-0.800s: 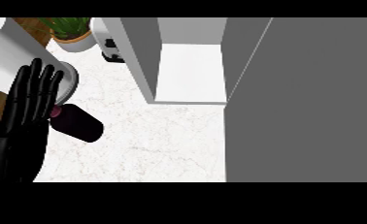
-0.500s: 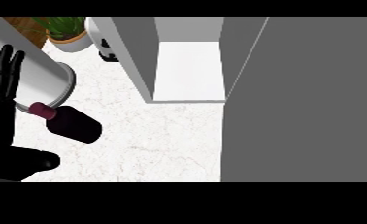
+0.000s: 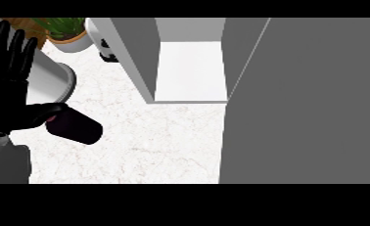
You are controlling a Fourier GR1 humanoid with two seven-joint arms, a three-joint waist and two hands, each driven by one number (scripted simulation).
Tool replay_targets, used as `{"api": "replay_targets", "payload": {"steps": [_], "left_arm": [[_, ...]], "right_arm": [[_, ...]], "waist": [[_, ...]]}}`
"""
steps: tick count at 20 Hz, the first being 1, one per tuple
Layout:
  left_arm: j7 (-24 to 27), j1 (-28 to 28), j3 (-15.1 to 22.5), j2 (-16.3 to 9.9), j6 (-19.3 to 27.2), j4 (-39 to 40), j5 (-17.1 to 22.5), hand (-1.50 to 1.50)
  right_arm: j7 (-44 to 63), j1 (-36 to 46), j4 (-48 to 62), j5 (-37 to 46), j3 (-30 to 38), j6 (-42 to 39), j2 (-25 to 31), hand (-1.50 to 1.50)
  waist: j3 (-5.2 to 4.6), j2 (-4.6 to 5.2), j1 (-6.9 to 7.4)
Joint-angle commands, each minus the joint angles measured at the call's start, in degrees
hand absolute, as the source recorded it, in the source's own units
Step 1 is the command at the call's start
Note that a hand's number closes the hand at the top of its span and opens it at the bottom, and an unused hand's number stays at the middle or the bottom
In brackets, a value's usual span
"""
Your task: Pick up the wine, place it into the cabinet and close the cabinet
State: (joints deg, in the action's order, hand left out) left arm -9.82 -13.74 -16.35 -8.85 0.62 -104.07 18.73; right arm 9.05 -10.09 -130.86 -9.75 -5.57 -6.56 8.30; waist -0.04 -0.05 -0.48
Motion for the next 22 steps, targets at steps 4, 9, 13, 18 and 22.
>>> {"api": "replay_targets", "payload": {"steps": [4, 9, 13, 18, 22], "left_arm": [[1.23, -1.54, 0.28, 0.24, 0.71, 4.62, 1.47, -1.5], [-4.15, -1.0, 3.28, 1.27, 6.66, -4.61, -0.86, -1.5], [-1.76, -2.68, 3.48, 0.89, 5.75, 0.29, -1.19, -1.5], [-0.29, 3.65, 5.51, 2.61, 5.49, -4.91, -2.04, -1.5], [-4.53, 3.2, 5.87, 1.76, 8.02, -6.89, -3.27, -1.5]], "right_arm": [[7.55, 3.33, -3.77, -1.92, 0.44, 0.08, -0.13, -1.5], [8.0, -3.13, -9.3, -2.88, 1.45, -2.28, -0.18, -1.5], [4.18, -4.44, -5.71, -6.61, 6.56, -5.59, 0.47, -1.5], [9.5, 0.62, -6.9, -2.15, 2.37, -3.1, -1.46, -1.5], [13.95, 4.04, -8.09, -0.69, 0.86, -0.43, -2.82, -1.5]], "waist": [[0.02, 0.06, 0.33], [0.05, -0.04, 0.25], [0.06, 0.01, 0.12], [0.04, 0.01, 0.41], [0.04, 0.0, 0.46]]}}
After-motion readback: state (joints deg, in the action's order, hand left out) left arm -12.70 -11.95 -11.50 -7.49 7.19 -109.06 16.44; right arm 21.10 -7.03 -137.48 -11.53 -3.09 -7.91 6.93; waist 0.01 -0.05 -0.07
